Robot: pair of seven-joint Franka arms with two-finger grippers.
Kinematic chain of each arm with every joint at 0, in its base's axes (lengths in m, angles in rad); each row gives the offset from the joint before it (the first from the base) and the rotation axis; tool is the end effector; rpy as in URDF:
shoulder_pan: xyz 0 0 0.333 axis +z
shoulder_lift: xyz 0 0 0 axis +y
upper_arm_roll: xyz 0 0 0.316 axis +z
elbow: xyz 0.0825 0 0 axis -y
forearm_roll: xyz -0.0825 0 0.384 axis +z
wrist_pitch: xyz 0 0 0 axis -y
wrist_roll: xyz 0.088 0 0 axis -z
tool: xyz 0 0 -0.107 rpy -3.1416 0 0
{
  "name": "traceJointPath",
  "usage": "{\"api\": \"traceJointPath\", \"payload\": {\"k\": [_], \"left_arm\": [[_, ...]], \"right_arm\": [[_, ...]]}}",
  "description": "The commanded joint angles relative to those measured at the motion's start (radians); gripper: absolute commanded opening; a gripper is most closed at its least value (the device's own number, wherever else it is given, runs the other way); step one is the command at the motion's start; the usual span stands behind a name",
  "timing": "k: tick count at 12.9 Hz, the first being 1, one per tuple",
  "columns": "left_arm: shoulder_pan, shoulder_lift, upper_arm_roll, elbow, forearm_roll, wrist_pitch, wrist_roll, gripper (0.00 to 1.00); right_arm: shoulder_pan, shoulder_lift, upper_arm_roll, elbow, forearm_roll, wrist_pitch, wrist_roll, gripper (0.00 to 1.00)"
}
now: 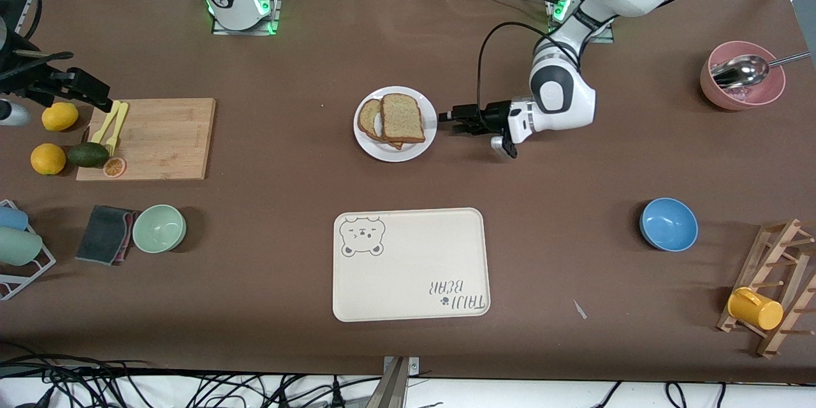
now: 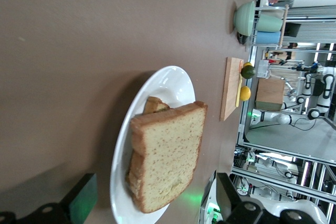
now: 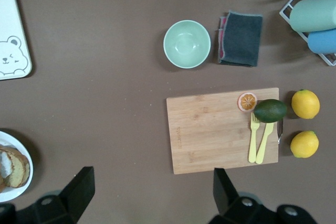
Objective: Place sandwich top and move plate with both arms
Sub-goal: 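Move the left gripper toward the plate rim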
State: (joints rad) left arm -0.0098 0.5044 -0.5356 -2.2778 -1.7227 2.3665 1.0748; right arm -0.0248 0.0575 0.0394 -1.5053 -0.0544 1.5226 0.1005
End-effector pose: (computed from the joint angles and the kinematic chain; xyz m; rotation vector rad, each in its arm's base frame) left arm 0.4139 -0.2869 0.1498 2.0042 0.0488 -0.0913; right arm 0.5675 0.0016 0.6190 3.0838 -0.1349 -0.0573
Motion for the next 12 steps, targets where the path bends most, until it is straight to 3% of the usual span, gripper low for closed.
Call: {"api": "traceJointPath", "payload": {"k": [1,4,9,12], "left_arm": [[-0.028,0.052,-0.003,-0.002,-0.136,0.034,0.179,0.98],[-0.044,0.078,-0.003,0.000,-0.178,0.037,0.226,0.97],[-0.098,0.100,-0.003,0.007,-0.297,0.076,0.325,0.75],[-0.102,0.118,-0.003,0.011,-0.302,0.076,0.347,0.61]], "right_arm": [[-0.004,-0.016,-0.032,0.026,0.033,-0.016,-0.015,1.00],[-0.004,-0.019,-0.041,0.033,0.038,-0.036,-0.016,1.00],[-0.004,-0.019,-0.041,0.033,0.042,-0.050,-0.019,1.00],[-0.004,-0.019,-0.052,0.034,0.042,-0.067,-0.021,1.00]]}}
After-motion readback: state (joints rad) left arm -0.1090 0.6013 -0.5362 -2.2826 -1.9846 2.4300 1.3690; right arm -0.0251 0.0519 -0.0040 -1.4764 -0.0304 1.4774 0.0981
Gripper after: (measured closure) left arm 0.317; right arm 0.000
